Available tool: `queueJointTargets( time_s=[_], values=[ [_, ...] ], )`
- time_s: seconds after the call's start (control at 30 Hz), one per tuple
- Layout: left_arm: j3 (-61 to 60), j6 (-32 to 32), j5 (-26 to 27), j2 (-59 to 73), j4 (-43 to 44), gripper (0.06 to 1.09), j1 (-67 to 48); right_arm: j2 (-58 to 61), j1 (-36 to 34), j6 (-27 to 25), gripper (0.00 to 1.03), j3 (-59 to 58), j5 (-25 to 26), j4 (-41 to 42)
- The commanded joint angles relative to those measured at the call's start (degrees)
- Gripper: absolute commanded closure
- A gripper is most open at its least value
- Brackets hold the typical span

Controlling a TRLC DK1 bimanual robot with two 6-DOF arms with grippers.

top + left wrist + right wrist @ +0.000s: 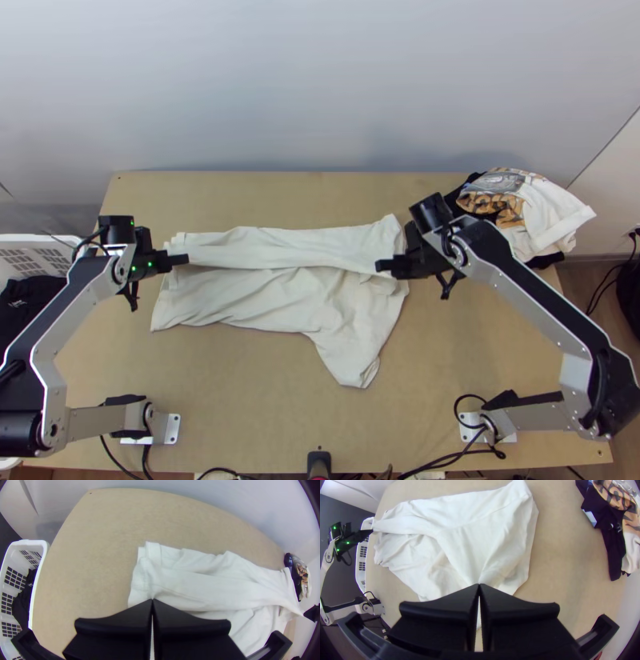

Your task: Fold the t-shirt

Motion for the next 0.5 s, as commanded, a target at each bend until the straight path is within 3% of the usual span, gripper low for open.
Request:
queueJointTargets(
  time_s=[0.0,0.47],
  values=[
    [-4.1,1.3,0.0,-2.3,1.0,1.05,0.7,-2.5,0.7,-0.1,1.00,-5.2,-0.1,0.0],
    [-10.6,1.1,0.0,-3.7,10.0,1.05,3.1,-4.9,0.4,0.3,1.00,-9.4,0.0,2.0]
  ],
)
